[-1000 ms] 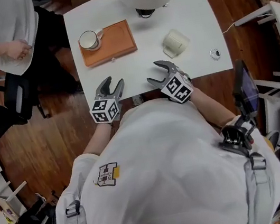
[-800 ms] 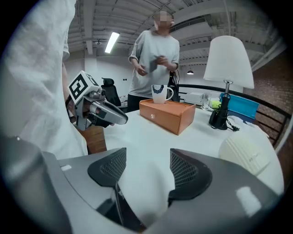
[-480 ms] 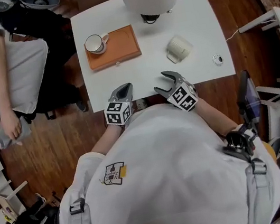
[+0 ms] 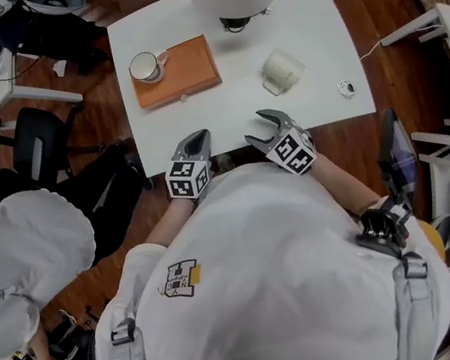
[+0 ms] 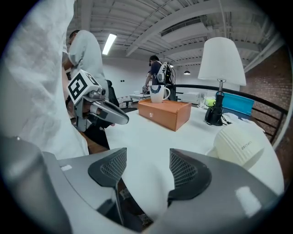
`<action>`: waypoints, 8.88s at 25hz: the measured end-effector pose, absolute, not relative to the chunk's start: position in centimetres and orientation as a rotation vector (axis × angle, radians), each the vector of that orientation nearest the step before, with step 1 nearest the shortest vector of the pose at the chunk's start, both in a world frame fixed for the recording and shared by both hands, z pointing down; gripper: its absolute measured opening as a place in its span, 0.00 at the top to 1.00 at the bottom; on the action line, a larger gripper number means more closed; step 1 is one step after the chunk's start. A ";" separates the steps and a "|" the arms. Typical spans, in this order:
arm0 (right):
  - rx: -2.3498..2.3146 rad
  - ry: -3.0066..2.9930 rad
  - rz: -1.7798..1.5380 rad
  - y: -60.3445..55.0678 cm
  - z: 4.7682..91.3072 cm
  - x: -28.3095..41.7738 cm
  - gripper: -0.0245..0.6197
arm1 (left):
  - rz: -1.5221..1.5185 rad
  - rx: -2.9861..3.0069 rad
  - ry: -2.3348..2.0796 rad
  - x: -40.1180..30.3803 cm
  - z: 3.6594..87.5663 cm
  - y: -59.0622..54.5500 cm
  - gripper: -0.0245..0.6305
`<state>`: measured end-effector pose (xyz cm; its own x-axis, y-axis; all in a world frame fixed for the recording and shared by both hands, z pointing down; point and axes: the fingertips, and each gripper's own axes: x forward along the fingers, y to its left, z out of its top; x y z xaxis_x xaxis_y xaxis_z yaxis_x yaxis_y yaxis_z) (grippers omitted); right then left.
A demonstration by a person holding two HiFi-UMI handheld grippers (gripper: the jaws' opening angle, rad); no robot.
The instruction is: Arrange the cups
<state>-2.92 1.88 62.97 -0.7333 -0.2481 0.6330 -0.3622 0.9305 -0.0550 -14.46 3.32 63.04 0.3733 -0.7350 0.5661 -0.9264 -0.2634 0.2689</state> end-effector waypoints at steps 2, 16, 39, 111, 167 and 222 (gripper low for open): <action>0.434 -2.429 0.229 1.9 63.0 -2.8 0.50 | 0.432 2.085 -1.430 -14.3 62.8 3.3 0.95; 0.498 -2.412 0.256 0.5 63.3 -0.1 0.50 | 0.451 2.118 -1.386 -11.7 63.0 1.2 0.95; 0.491 -2.419 0.227 -1.3 62.9 0.1 0.51 | 0.412 2.140 -1.356 -11.0 62.3 -0.4 0.95; 1.322 -2.034 1.391 -11.5 67.4 9.8 0.86 | 0.969 2.668 -0.164 10.3 59.3 -16.9 0.74; 0.099 -2.413 -0.096 -11.6 62.9 0.3 0.34 | 1.058 2.526 -0.759 -0.1 63.0 -8.3 0.37; -0.280 -2.700 -0.178 -16.9 55.6 -21.4 0.34 | 0.628 2.135 -1.481 -18.3 56.7 -12.3 0.35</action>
<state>-21.37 -16.95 55.63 -0.8921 0.1689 0.4191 0.2224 0.9715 0.0819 -18.28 -12.30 56.70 0.3143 -0.7313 0.6054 -0.9435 -0.3111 0.1140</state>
